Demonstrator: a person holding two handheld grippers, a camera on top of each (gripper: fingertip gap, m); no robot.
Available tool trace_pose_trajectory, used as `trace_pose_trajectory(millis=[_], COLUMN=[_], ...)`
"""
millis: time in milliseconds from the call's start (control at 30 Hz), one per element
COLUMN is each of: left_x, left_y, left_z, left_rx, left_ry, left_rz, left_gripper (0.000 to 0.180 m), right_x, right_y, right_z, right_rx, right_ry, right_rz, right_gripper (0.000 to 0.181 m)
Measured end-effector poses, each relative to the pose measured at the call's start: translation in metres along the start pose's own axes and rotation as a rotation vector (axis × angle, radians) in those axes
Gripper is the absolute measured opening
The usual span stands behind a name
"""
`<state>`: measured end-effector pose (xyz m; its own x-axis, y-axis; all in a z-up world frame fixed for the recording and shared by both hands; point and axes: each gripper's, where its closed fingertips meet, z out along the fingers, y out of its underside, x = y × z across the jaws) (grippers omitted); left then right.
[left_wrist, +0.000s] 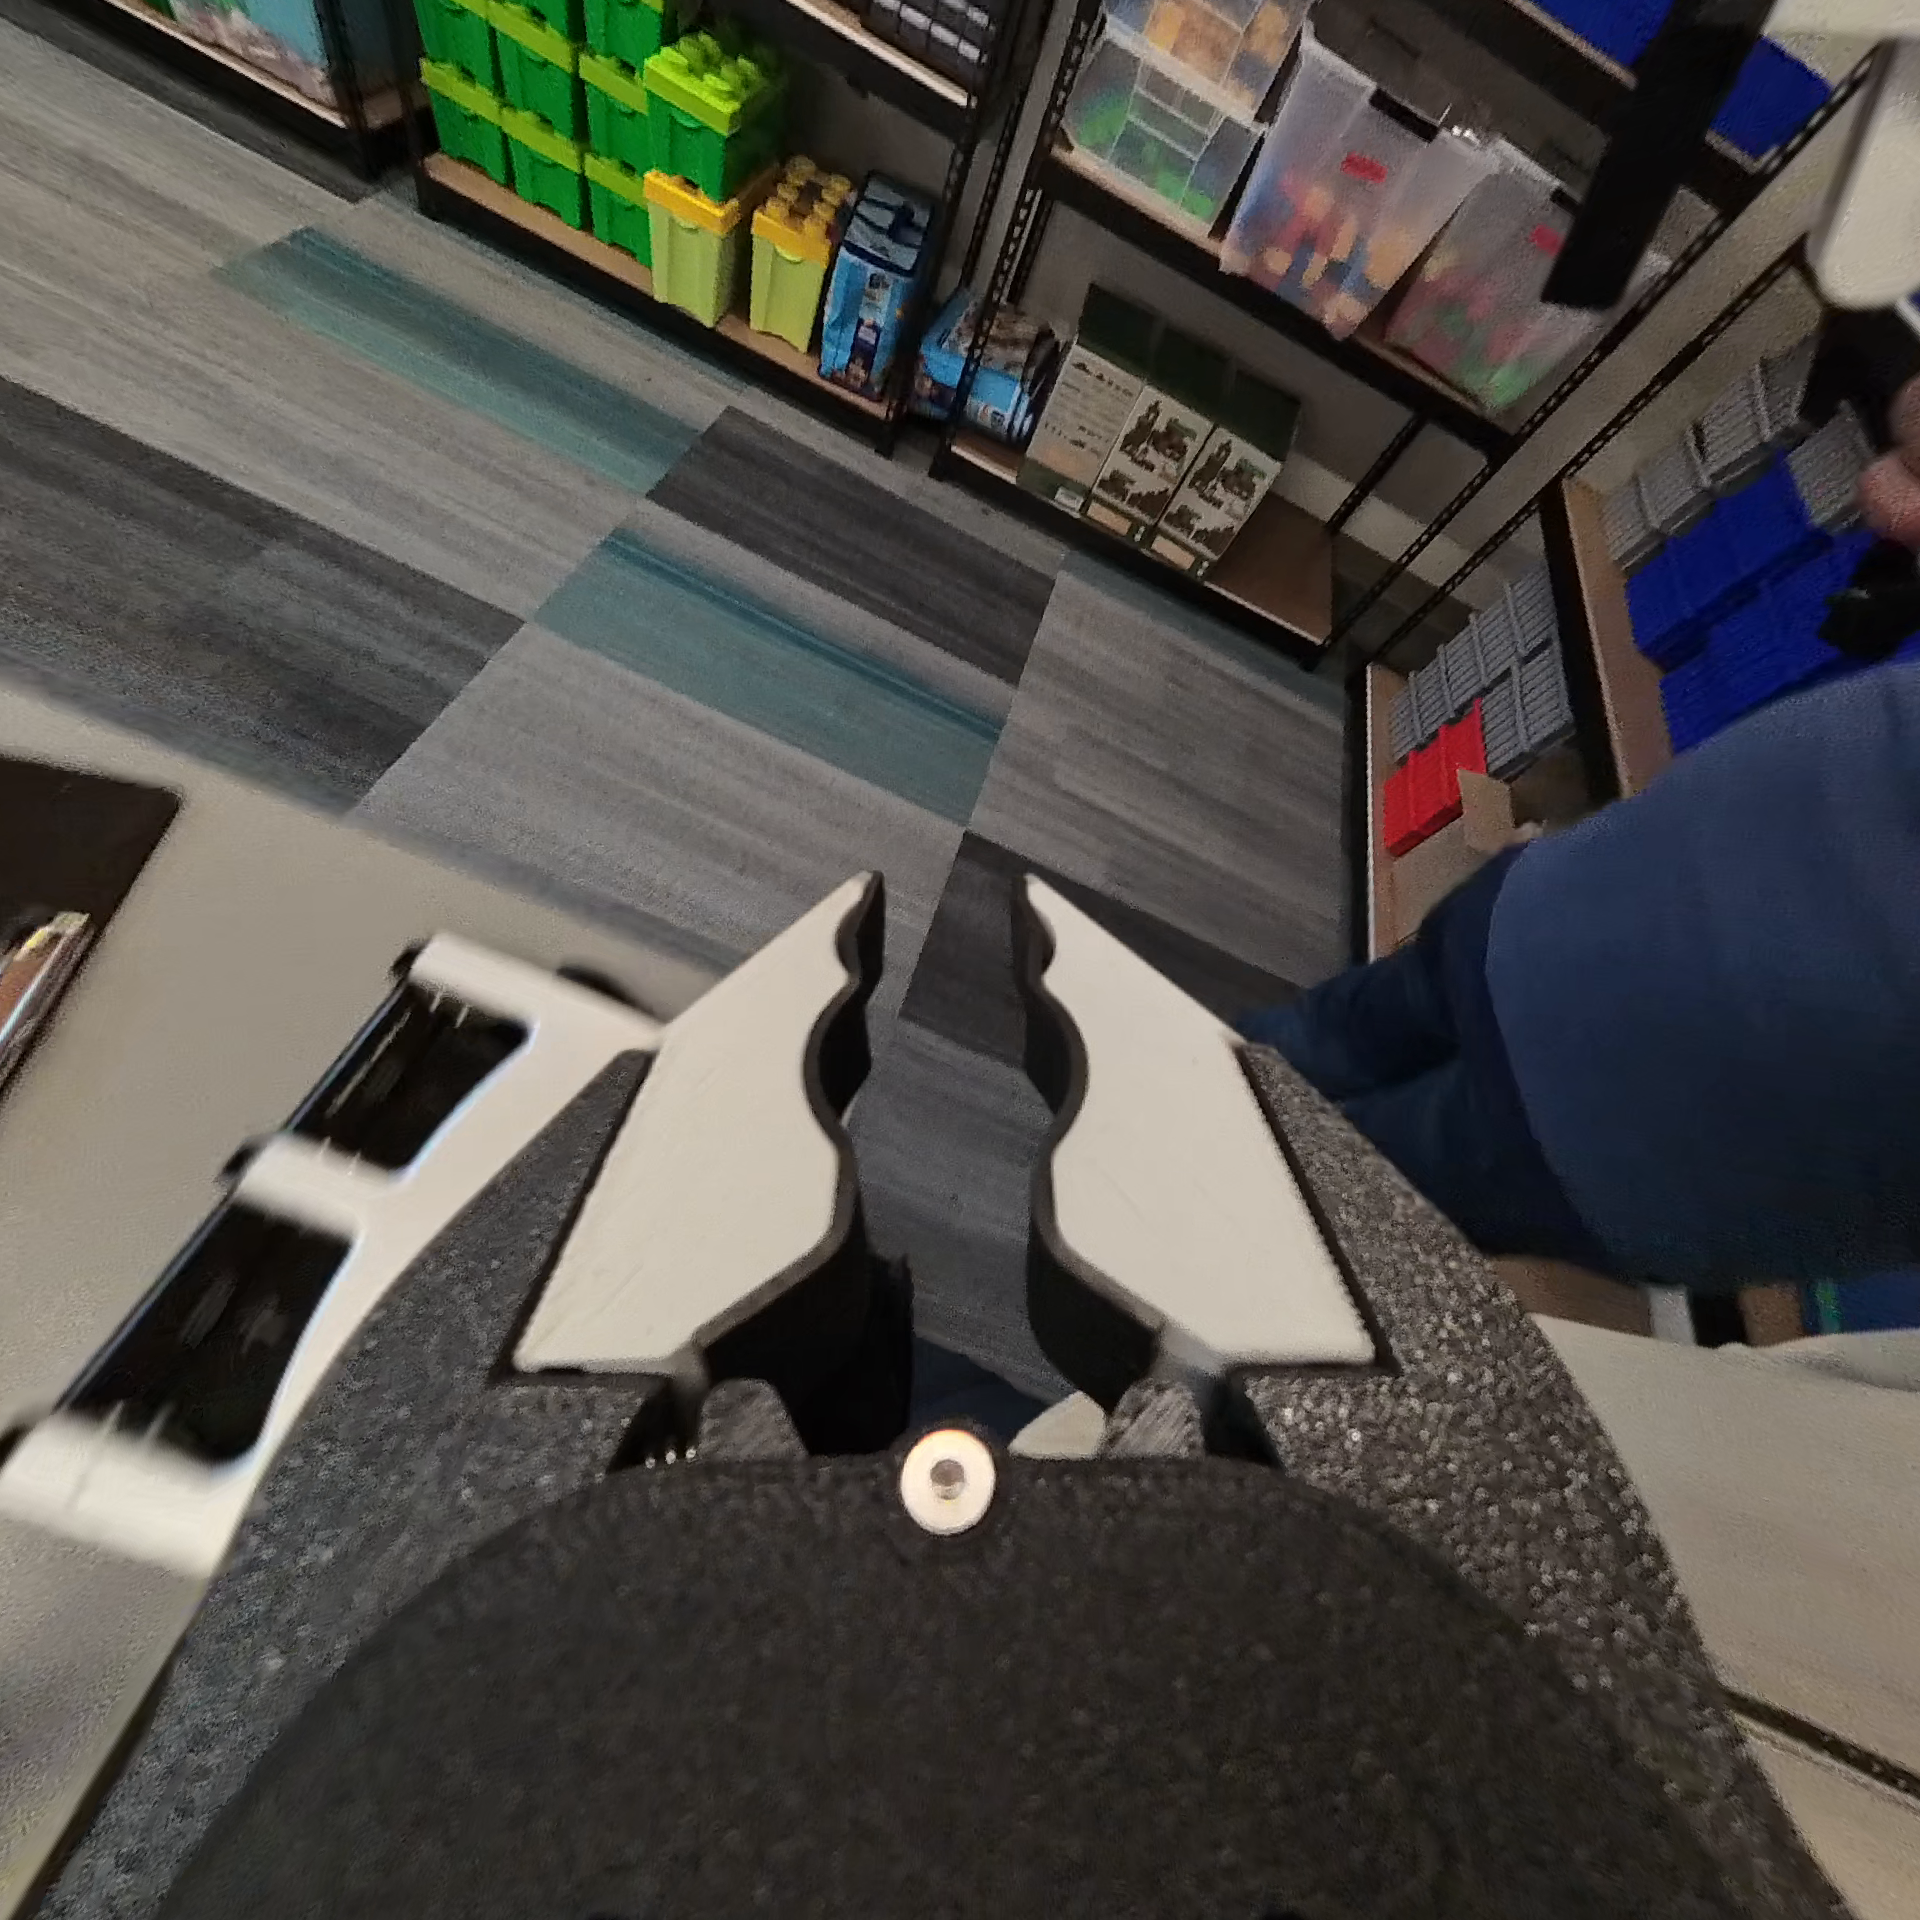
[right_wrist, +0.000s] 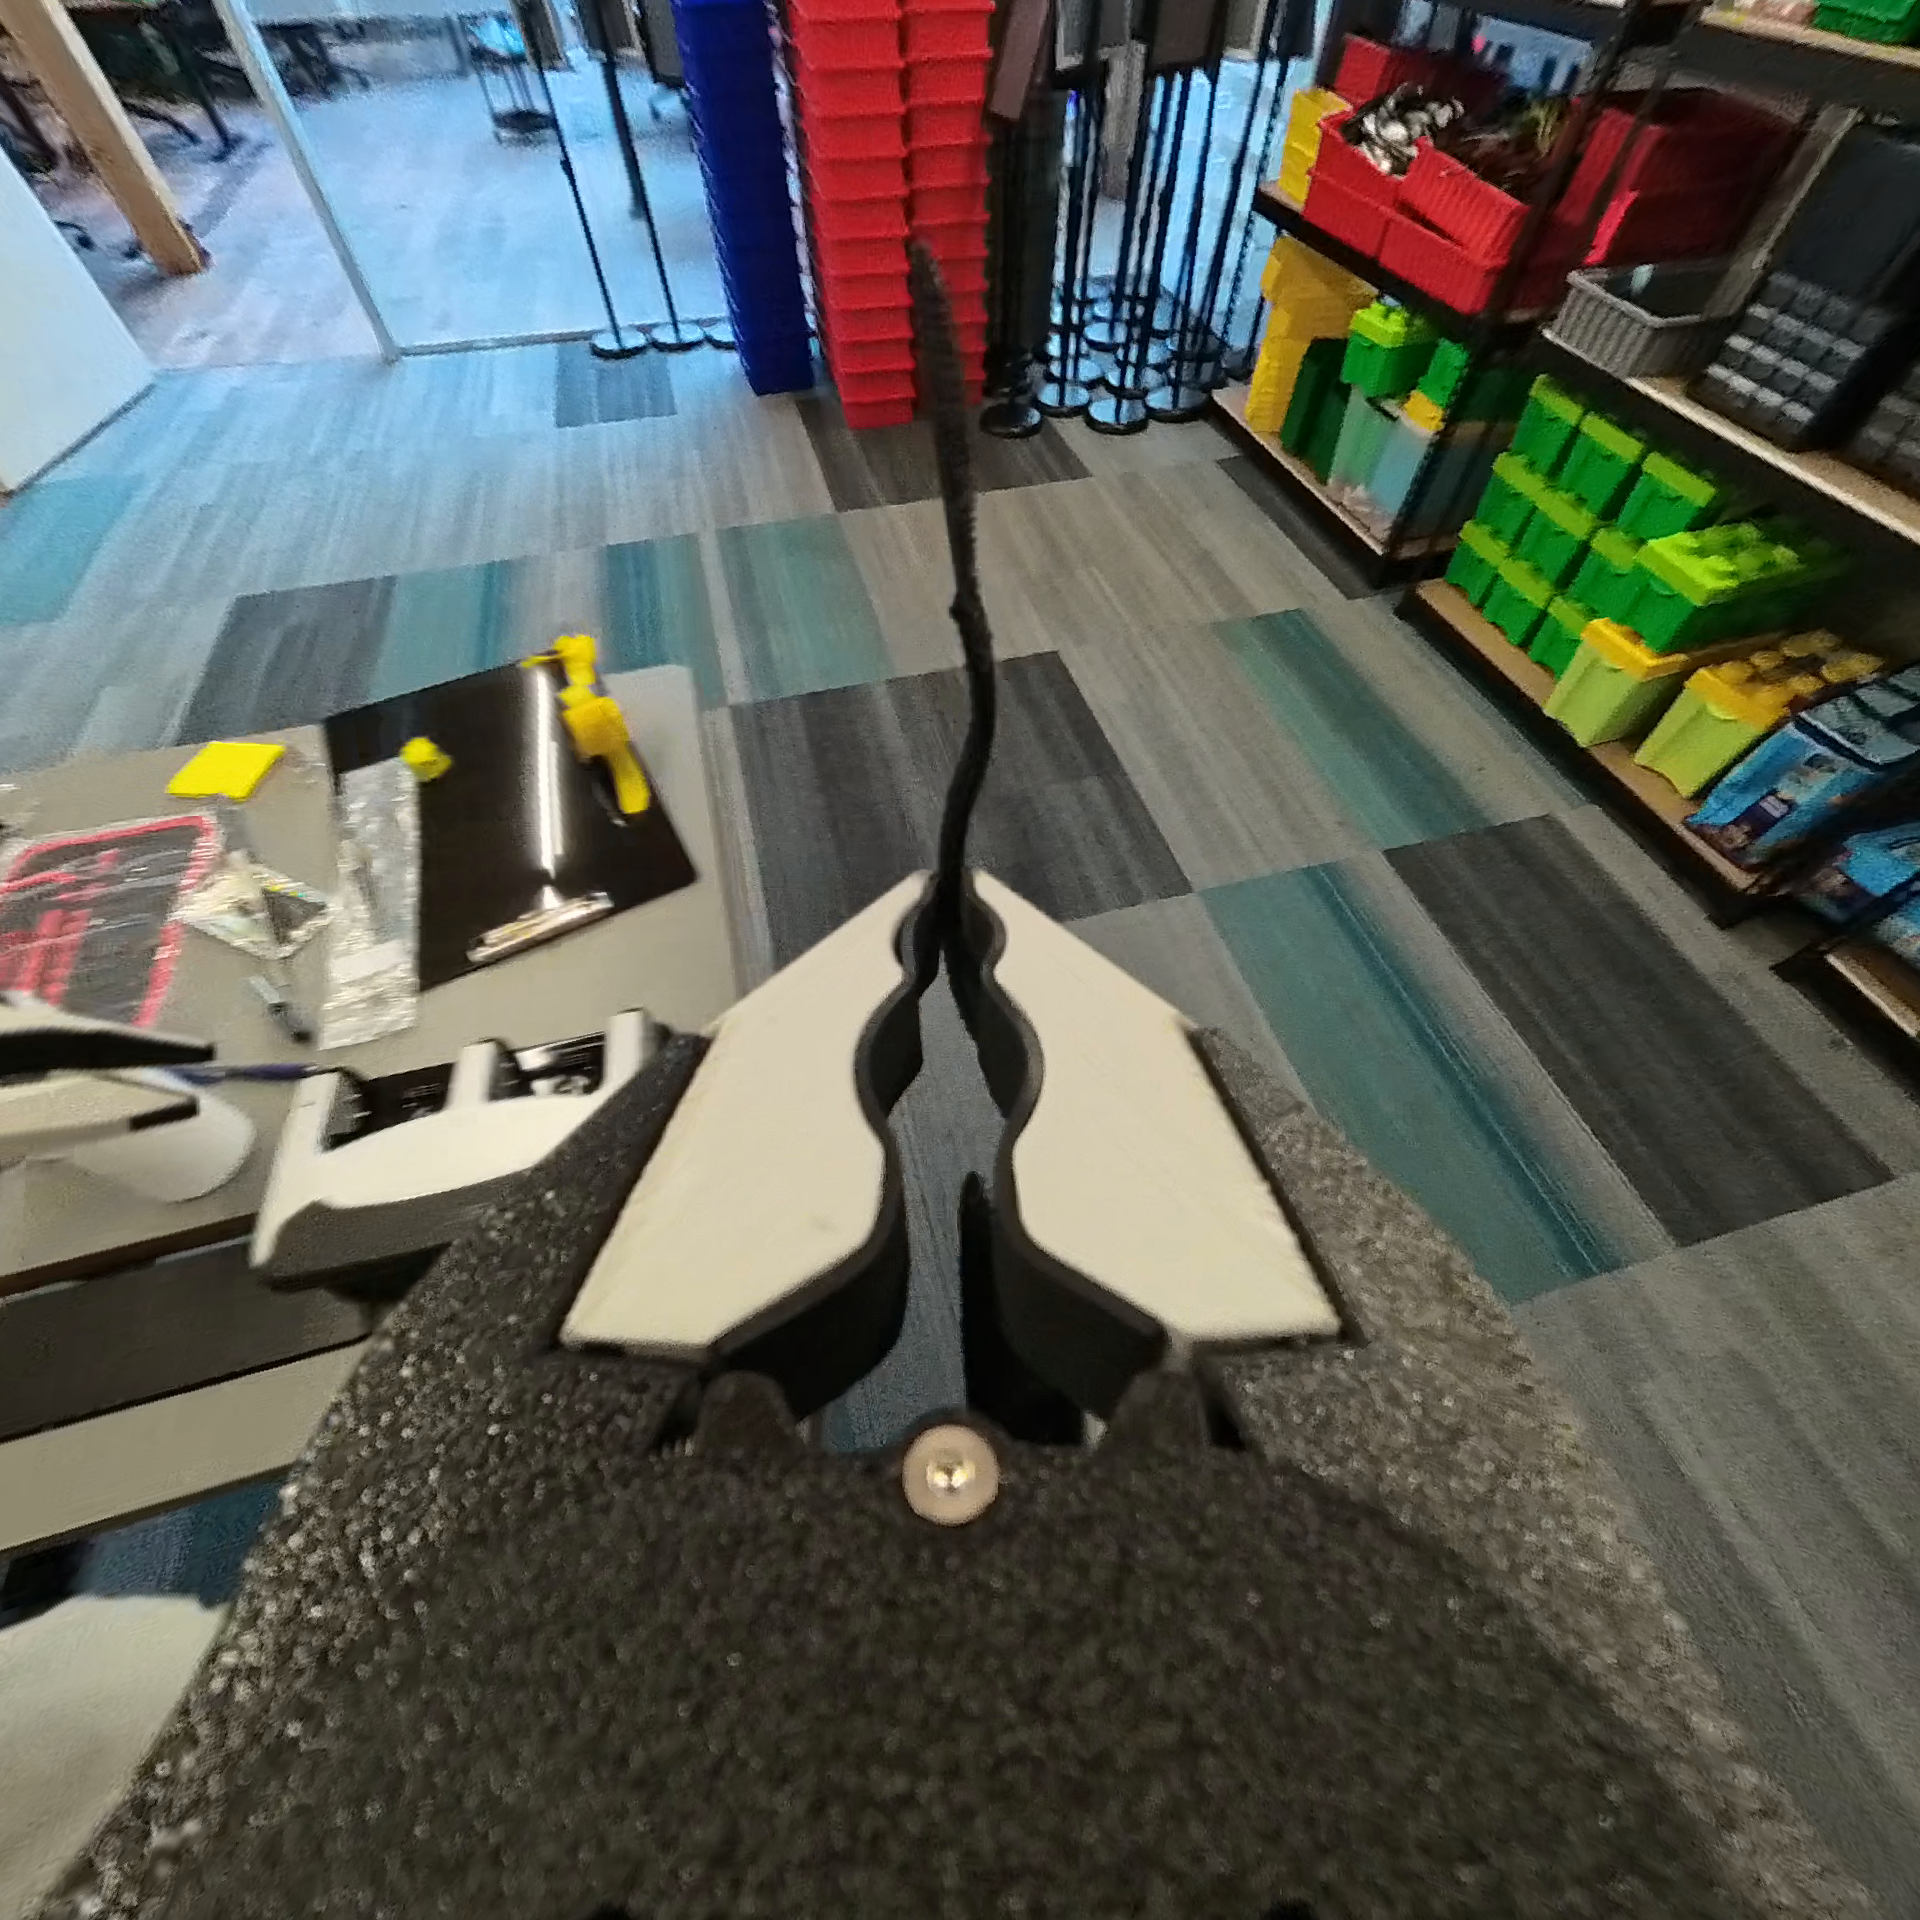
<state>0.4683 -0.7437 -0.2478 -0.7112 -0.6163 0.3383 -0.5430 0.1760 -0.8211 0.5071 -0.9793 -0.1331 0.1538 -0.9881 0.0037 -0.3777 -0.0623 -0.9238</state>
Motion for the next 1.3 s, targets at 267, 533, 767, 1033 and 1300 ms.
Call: trace_pose_trajectory(millis=[267,533,767,1033,1300], left_x=[0.010,-0.016,-0.051,-0.111,-0.269], left_y=[-0.191,-0.290,-0.375,-0.485,-0.565], left_z=[0.213,0.403,0.569,0.680,0.775], left_rx=[0.021,-0.006,-0.038,-0.030,0.060], left_ry=[0.141,0.161,0.041,-0.080,-0.191], left_rz=[0.093,0.143,0.030,-0.026,-0.141], left_gripper=[0.024,0.024,0.024,0.024,0.024], right_x=[0.202,0.420,0.607,0.700,0.704], right_y=[-0.057,-0.056,-0.082,-0.142,-0.203], right_z=[0.060,0.153,0.266,0.463,0.703], right_rx=[-0.035,-0.061,-0.053,-0.055,-0.081], right_ry=[0.127,0.220,0.177,-0.017,-0.171], right_rz=[0.057,0.108,0.173,0.132,0.007], right_gripper=[0.002,0.002,0.002,0.002,0.002])
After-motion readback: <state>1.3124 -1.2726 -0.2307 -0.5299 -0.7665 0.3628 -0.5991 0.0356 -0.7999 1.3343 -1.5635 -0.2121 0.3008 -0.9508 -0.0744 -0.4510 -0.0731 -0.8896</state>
